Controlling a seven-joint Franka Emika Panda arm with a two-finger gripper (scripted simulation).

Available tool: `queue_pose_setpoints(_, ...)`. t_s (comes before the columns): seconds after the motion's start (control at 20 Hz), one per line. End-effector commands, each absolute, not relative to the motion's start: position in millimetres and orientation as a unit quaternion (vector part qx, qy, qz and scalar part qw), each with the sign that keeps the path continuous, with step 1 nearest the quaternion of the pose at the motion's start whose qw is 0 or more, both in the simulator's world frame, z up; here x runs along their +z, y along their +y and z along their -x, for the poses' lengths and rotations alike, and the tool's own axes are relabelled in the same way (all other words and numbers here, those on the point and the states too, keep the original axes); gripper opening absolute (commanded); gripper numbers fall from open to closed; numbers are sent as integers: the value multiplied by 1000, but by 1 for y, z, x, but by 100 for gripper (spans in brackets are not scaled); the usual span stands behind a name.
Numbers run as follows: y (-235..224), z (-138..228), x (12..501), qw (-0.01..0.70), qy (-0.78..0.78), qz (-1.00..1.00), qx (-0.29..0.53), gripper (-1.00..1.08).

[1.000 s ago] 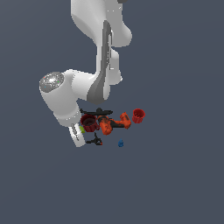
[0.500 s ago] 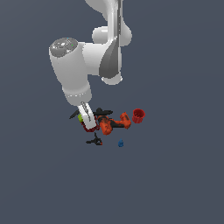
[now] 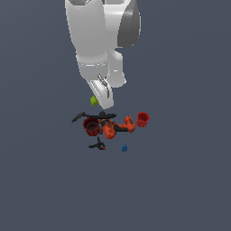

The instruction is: Pick up a designated object from a clutter of objects.

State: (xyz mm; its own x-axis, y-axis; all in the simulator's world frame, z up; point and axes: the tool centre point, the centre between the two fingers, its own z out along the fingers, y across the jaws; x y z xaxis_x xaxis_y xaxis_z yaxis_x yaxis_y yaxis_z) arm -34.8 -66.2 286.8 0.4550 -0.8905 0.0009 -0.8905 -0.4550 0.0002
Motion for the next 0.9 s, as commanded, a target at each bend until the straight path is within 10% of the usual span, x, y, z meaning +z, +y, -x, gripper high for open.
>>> queue_pose_setpoints(0.0, -53, 45, 309, 1, -522, -853, 1, -100)
queue_pose_setpoints(0.85, 10, 87, 409, 1, -522, -853, 0, -100)
